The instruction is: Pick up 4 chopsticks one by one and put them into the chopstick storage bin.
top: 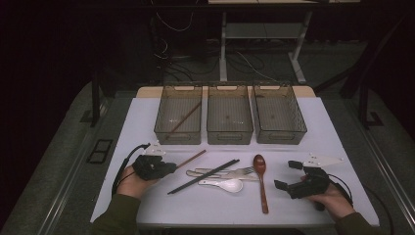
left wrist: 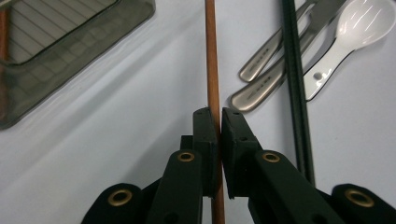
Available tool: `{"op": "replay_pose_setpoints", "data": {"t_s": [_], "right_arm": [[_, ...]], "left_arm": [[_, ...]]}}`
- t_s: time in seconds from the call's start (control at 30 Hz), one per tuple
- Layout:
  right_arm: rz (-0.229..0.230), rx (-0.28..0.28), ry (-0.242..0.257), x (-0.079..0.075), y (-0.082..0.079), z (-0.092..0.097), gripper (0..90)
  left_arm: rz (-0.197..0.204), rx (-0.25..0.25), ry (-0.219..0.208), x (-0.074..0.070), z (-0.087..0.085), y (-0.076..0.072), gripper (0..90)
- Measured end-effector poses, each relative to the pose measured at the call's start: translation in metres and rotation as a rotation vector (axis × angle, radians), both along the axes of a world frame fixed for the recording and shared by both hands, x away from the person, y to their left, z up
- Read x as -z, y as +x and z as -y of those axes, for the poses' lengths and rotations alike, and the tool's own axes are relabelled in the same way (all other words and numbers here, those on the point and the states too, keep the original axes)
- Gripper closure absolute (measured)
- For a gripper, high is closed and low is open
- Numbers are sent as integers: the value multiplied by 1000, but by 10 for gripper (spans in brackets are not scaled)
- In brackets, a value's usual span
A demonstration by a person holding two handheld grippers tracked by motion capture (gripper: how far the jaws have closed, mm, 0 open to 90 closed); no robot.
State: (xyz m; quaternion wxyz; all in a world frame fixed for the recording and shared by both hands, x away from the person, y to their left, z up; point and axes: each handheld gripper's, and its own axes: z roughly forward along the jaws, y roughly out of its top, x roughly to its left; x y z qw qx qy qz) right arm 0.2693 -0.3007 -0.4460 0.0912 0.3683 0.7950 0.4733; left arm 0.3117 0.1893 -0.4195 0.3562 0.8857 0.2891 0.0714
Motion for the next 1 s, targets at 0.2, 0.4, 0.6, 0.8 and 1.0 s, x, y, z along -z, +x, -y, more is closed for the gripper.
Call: {"op": "replay_pose_setpoints", "data": {"t_s": [0.2,0.4,0.6,0.8,1.0], "right_arm": [[1,1,3,0,0,0,7],[-1,3,4,0,0,0,7],[-1,3,5,0,0,0,7],[-1,3,6,0,0,0,7],[-2,8,5,0,0,0,7]], "left_arm": [[7,2,-2,-5,4,-1,840],[18,6,-22,-11,9,-1,840],[34,14,-31,-19,12,1,840],[38,1,-45,-25,14,6,840],[47,-4,-51,-34,16,14,840]]}}
